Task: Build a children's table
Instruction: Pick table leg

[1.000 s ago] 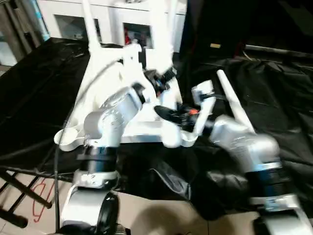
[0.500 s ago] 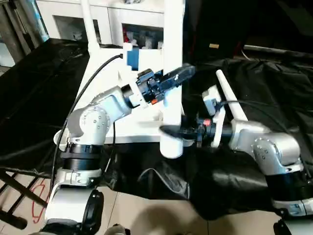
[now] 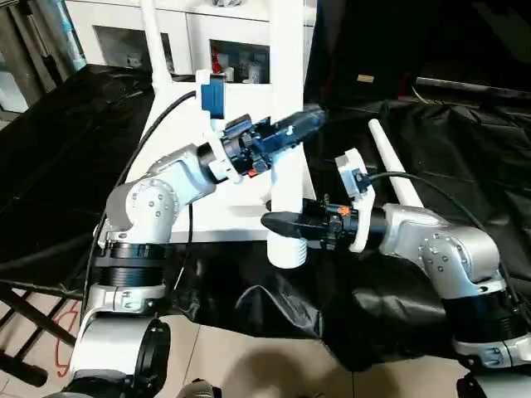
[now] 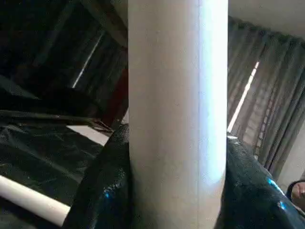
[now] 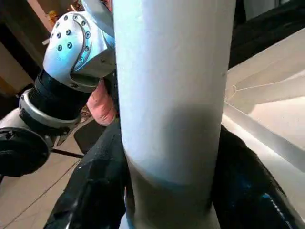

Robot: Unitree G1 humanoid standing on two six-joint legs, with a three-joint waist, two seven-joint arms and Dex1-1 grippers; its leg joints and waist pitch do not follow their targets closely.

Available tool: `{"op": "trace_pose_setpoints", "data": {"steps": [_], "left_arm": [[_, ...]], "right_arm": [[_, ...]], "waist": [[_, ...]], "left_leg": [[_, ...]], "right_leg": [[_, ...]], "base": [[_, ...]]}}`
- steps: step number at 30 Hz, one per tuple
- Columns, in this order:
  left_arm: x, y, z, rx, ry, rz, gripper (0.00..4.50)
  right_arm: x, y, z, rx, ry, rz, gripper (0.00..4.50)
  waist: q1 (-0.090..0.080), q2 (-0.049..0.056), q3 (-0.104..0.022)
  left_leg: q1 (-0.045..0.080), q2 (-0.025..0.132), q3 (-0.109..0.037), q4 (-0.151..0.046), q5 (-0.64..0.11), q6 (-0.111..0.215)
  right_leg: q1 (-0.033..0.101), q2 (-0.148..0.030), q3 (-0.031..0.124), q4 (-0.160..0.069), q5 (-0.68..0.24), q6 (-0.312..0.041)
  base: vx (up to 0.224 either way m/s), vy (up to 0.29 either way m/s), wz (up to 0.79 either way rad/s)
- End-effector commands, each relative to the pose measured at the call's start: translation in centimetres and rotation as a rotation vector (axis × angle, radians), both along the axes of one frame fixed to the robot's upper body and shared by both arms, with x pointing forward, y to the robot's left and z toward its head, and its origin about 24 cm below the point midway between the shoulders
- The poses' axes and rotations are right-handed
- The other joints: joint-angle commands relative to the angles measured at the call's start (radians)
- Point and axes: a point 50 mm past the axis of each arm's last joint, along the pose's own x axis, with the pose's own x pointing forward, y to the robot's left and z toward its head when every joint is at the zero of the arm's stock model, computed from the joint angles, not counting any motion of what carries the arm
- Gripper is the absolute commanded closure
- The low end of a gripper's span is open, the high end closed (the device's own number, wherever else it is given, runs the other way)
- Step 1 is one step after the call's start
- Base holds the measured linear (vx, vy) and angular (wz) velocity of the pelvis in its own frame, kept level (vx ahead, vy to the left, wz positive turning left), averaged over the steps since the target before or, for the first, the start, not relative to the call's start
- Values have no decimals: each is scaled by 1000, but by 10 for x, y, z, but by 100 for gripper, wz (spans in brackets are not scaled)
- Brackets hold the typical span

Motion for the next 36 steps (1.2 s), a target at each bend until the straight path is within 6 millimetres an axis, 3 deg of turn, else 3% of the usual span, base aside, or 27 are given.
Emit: {"op": "trace_pose_setpoints", "data": {"steps": [1, 5, 9, 13, 15, 18, 21, 23, 28, 36], "left_arm": [[2, -10, 12, 23, -48, 36, 195], [16, -13, 4, 155, -41, 257, 149], [26, -14, -12, 303, 62, 460, 149], [33, -12, -19, 329, 148, 607, 149], [34, -12, -19, 319, 159, 642, 178], [35, -11, -19, 319, 155, 663, 185], [35, -11, -15, 303, 136, 670, 226], [34, -12, -13, 292, 128, 662, 240], [29, -17, -8, 266, 75, 596, 261], [25, -21, -4, 277, 5, 520, 266]], "right_arm": [[7, -3, -2, -19, -2, -84, 255], [13, 0, -1, -17, -26, -151, 259], [17, 5, 0, -14, -41, -198, 259], [19, 9, 0, -17, -49, -216, 259], [21, 10, 0, -20, -51, -227, 259], [24, 10, -1, -26, -54, -253, 259], [31, 8, -1, -55, -72, -319, 259], [33, 8, -2, -69, -82, -332, 203], [32, 7, 0, -41, -52, -297, 155], [27, -4, 1, -122, -62, -194, 134]], "waist": [[3, 0, -81], [2, 0, -81], [0, 0, -83], [1, -3, -84], [1, -3, -84], [1, -4, -83], [-1, -2, -83], [1, -3, -82], [1, -1, -83], [4, -3, -82]], "left_leg": [[27, 34, -19, -59, -192, -14], [27, 34, -21, -61, -199, -24], [24, 35, -22, -59, -185, -23], [23, 32, -20, -56, -165, -10], [23, 32, -20, -56, -165, -6], [22, 30, -20, -56, -168, -2], [22, 31, -20, -56, -172, -6], [25, 33, -20, -56, -176, -7], [25, 33, -20, -57, -178, -2], [23, 32, -19, -56, -176, 4]], "right_leg": [[48, -71, 37, -71, -223, -185], [50, -71, 37, -73, -229, -167], [51, -70, 37, -69, -202, -166], [53, -69, 36, -70, -179, -172], [53, -69, 36, -70, -173, -177], [53, -70, 35, -73, -188, -175], [50, -69, 35, -72, -194, -175], [49, -71, 35, -73, -199, -179], [49, -69, 36, -72, -188, -175], [52, -71, 36, -71, -181, -180]], "base": [[0, 0, 0], [0, 0, 0], [0, 0, 0], [0, 0, 0], [0, 0, 0], [0, 0, 0], [0, 0, 0], [0, 0, 0], [0, 0, 0], [0, 0, 0]]}}
